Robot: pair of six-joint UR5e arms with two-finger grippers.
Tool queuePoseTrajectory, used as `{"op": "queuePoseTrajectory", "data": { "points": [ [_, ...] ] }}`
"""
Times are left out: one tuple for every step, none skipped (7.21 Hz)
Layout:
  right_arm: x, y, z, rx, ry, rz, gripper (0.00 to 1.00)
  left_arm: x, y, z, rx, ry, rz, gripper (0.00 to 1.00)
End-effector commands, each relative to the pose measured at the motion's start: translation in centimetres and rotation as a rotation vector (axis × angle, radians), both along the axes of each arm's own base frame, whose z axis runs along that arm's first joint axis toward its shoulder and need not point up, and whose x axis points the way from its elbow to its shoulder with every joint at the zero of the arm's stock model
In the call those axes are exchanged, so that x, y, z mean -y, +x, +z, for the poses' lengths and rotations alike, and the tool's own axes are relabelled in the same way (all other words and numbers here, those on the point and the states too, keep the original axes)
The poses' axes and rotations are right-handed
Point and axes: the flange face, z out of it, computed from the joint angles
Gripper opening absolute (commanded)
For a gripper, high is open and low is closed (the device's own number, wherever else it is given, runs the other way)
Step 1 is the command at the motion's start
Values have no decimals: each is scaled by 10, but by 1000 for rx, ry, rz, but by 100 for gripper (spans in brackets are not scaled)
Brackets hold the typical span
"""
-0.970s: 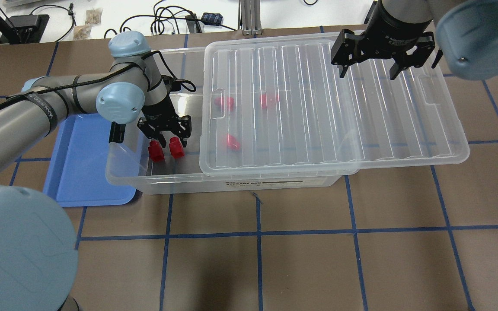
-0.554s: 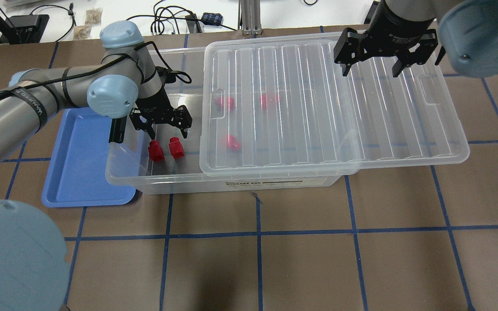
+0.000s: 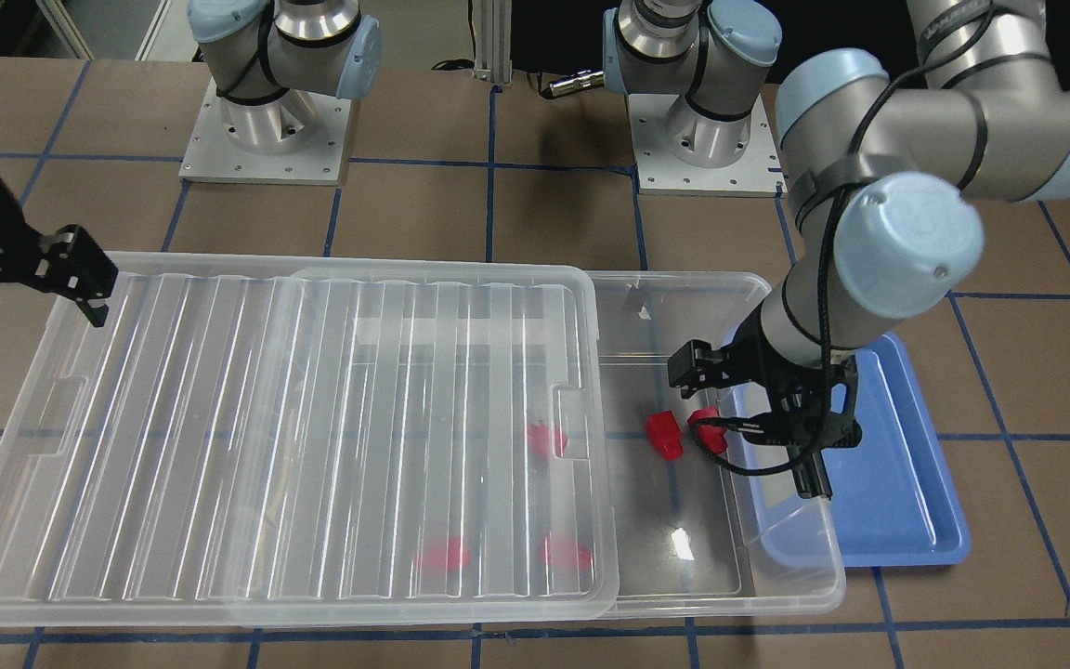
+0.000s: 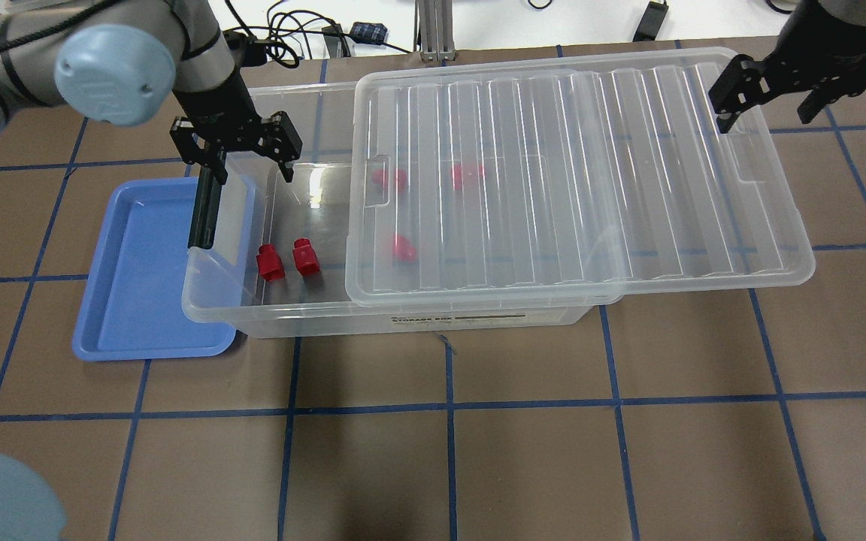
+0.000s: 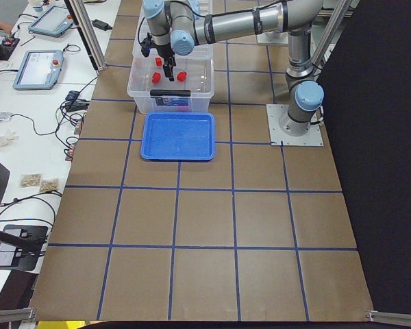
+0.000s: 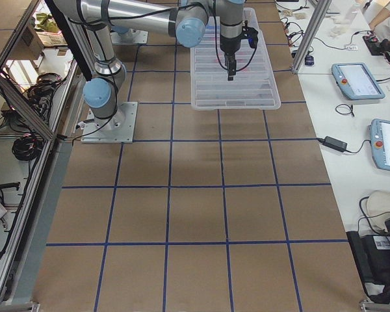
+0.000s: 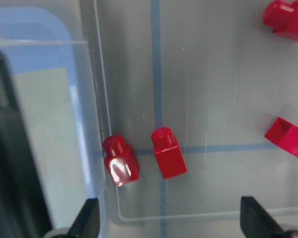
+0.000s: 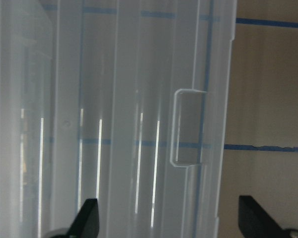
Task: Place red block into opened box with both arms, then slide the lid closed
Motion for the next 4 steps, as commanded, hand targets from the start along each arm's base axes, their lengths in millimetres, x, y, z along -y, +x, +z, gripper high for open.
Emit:
{"op": "queuePoseTrajectory", "data": {
  "points": [
    [23,-66,-44,-2,34,42,100,-27,0,80,6,-22,-1,100],
    [32,-94,-59,-14,24,70,100,-40,-1,97,-2,-47,0,100],
    [33,-120,-73,-3,37,77,100,-49,0,108,1,-78,1,100],
    [31,-138,-84,5,55,106,100,-52,5,99,10,-63,-6,100]
  ]
}}
